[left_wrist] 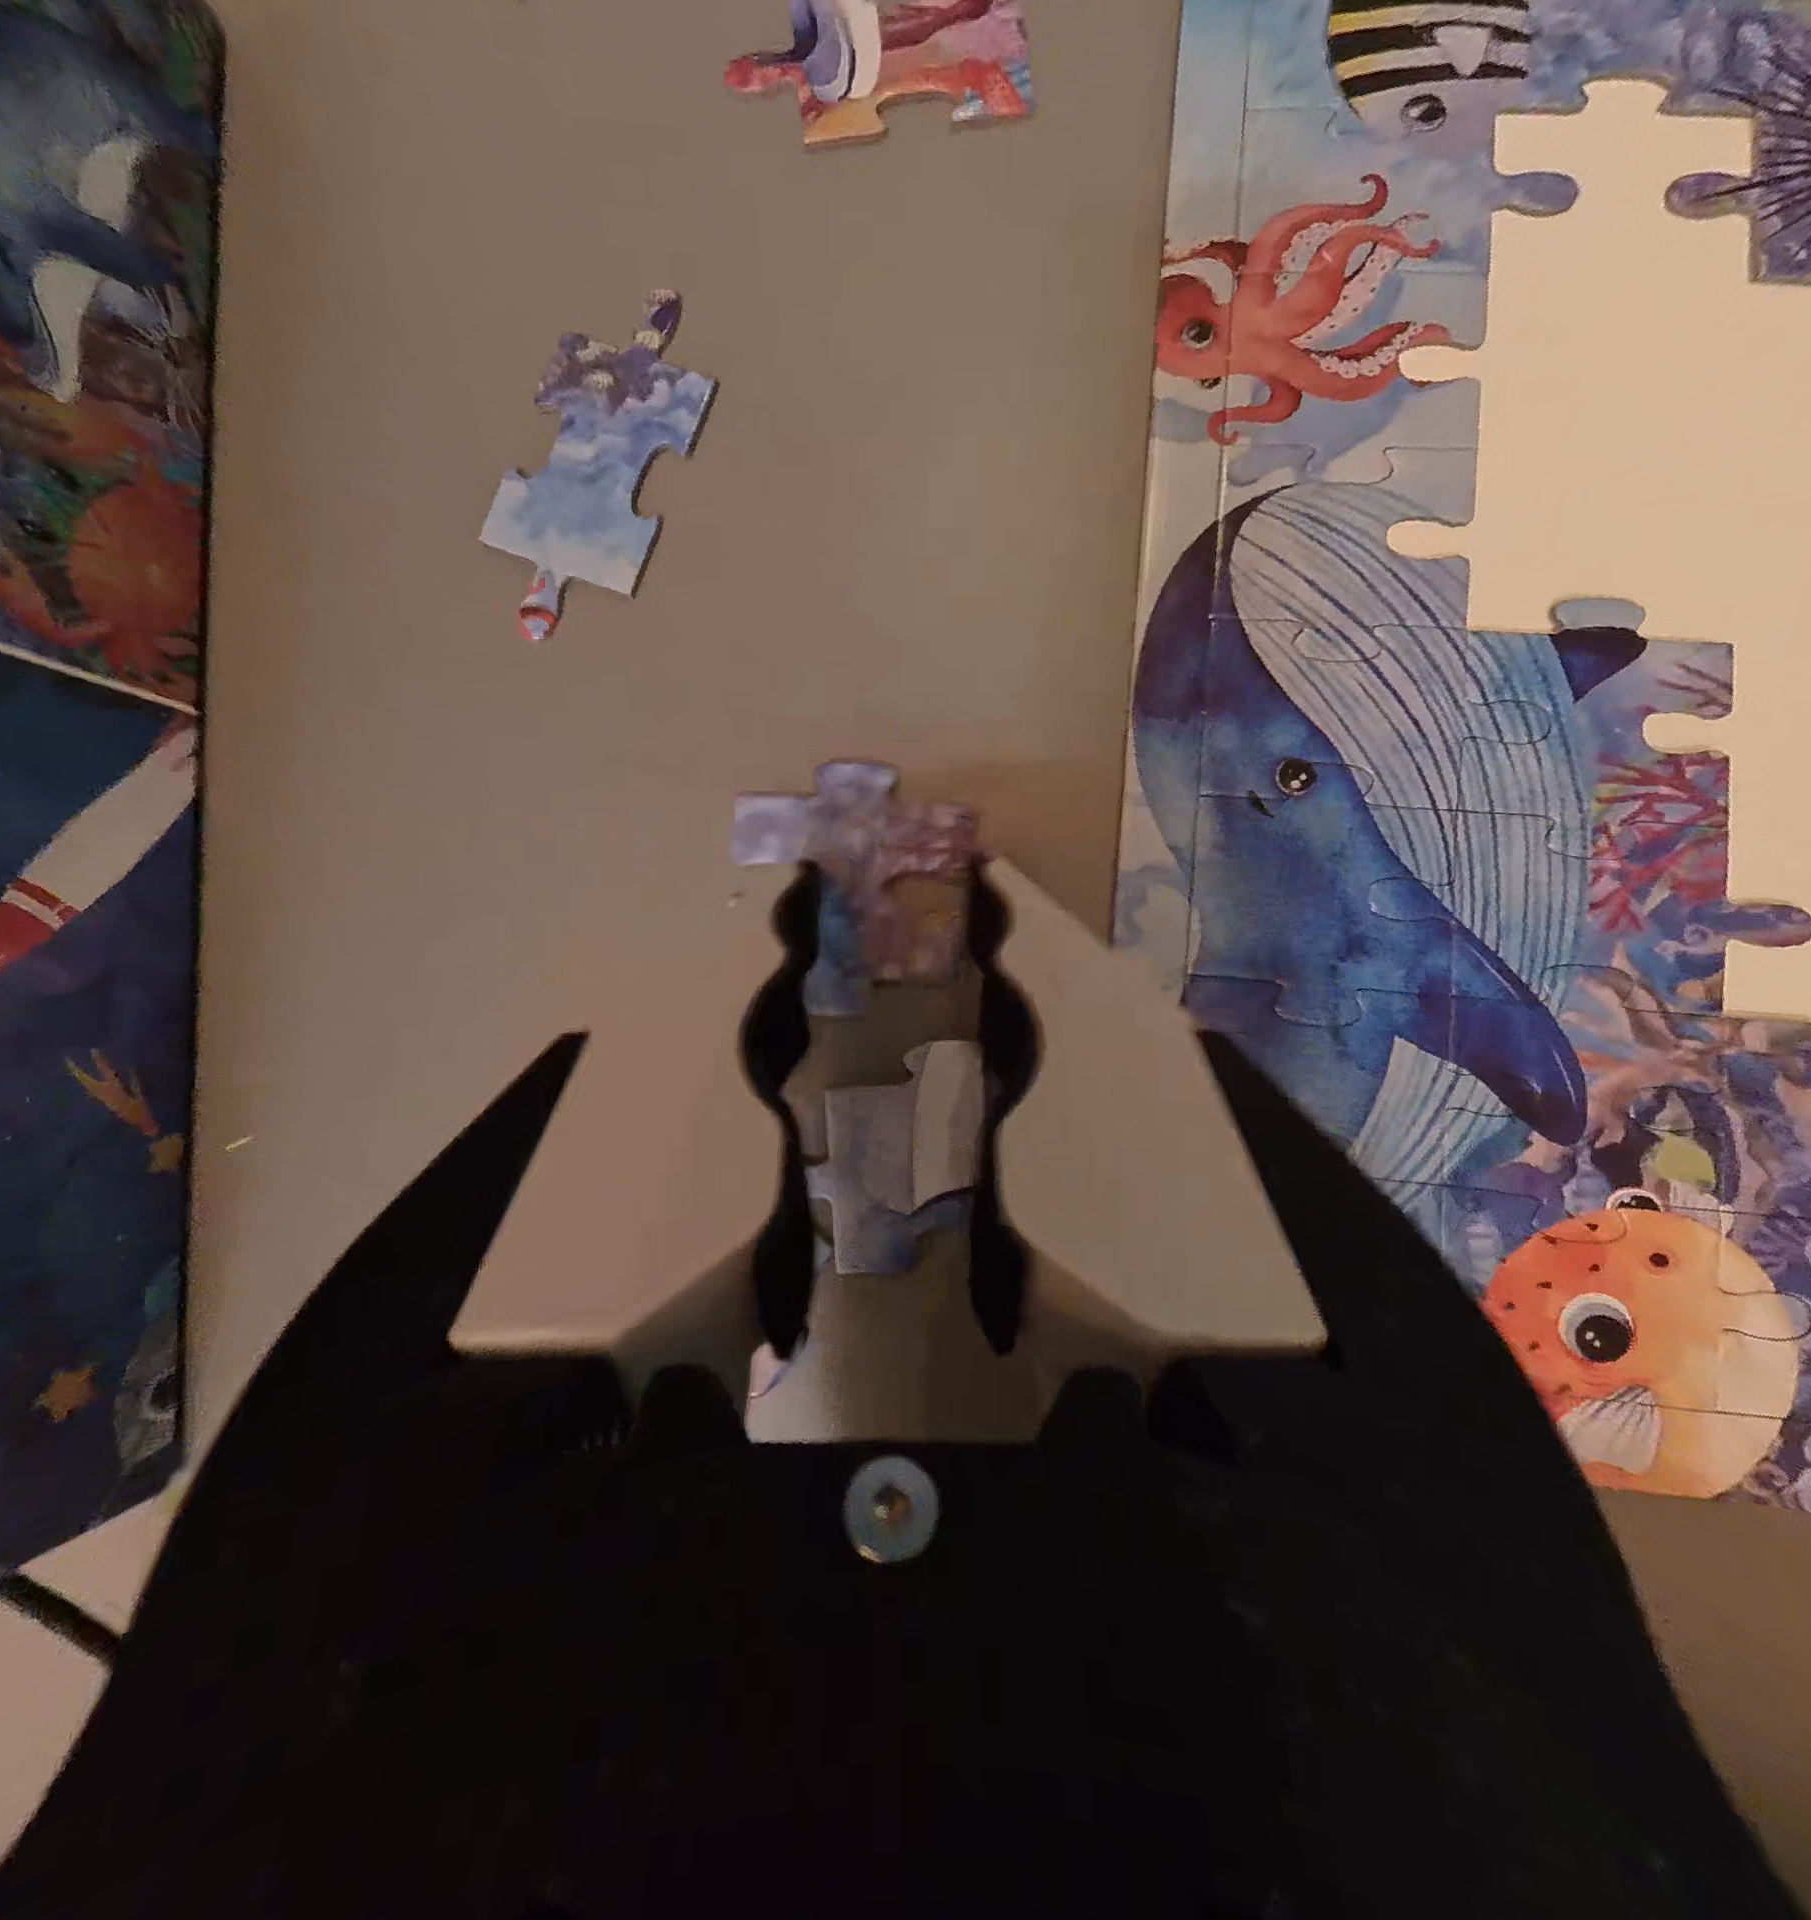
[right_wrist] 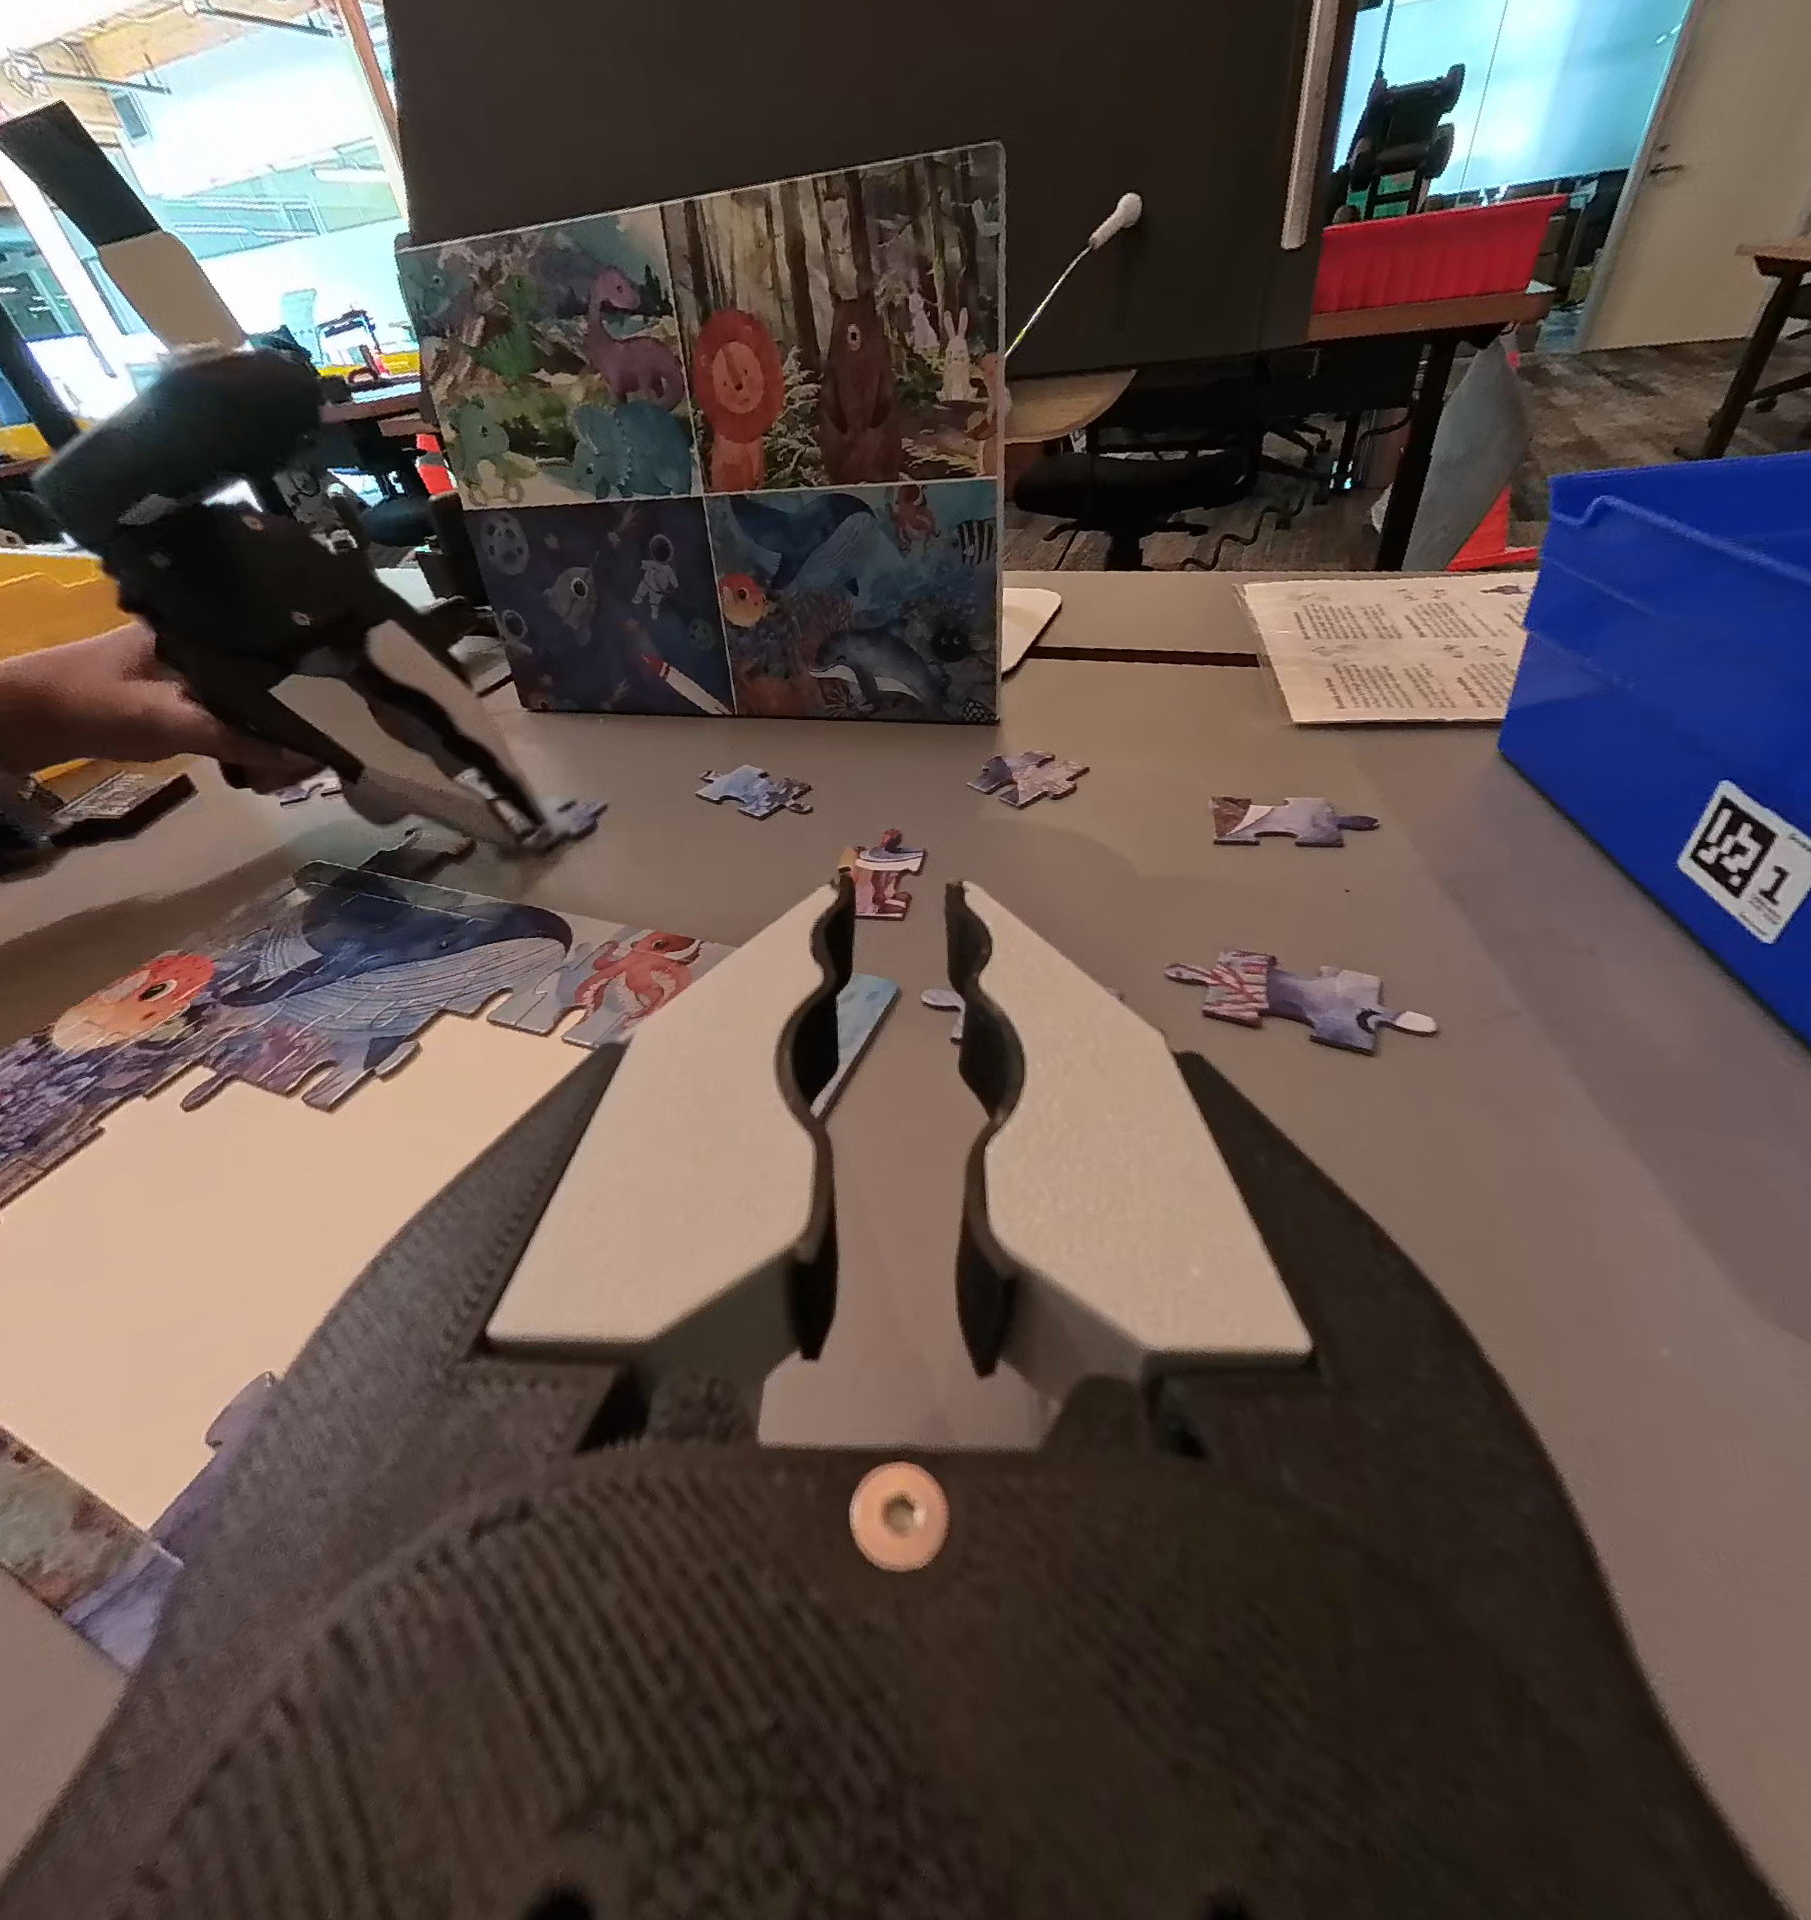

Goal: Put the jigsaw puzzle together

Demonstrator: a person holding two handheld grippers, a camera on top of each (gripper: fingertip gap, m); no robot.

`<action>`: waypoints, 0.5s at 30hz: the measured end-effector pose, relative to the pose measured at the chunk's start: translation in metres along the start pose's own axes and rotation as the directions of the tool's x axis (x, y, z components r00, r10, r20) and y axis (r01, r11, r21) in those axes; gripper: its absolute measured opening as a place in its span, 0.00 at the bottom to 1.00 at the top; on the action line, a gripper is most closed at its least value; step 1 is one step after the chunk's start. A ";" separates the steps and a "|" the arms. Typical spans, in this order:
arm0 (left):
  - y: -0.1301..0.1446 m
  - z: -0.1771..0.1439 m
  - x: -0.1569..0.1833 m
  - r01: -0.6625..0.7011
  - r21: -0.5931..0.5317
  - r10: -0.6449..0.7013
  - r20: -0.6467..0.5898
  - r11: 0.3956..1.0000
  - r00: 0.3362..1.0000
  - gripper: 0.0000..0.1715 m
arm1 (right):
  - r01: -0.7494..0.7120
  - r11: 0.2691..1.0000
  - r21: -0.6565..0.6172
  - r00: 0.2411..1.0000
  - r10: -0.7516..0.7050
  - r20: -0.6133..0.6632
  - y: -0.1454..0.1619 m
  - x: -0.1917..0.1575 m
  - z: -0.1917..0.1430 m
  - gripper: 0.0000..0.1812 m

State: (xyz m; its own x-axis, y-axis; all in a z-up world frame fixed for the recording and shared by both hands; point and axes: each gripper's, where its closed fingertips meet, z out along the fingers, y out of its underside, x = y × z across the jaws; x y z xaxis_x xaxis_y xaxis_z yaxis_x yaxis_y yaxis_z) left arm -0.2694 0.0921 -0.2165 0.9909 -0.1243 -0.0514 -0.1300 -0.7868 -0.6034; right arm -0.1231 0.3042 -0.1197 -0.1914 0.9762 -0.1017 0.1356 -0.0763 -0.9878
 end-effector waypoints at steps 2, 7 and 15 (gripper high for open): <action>-0.006 -0.007 -0.001 -0.048 0.031 0.046 0.071 0.998 0.996 0.04 | 0.005 1.000 -0.002 1.000 -0.005 -0.002 0.000 0.000 0.000 0.09; -0.012 -0.016 -0.005 -0.031 0.040 0.026 0.125 0.999 0.992 0.21 | 0.006 1.000 -0.010 1.000 -0.006 -0.002 0.001 0.000 0.001 0.09; 0.011 -0.004 -0.056 0.159 -0.012 -0.155 0.165 0.987 0.974 0.44 | 0.005 1.000 -0.007 1.000 -0.005 0.000 0.001 -0.001 0.001 0.09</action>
State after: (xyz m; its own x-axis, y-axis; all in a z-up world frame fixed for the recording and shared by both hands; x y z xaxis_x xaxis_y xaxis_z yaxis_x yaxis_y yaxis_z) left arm -0.3260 0.0880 -0.2172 0.9910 0.1008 -0.0877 0.0291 -0.8036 -0.5945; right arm -0.1237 0.3033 -0.1209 -0.1916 0.9767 -0.0963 0.1419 -0.0695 -0.9874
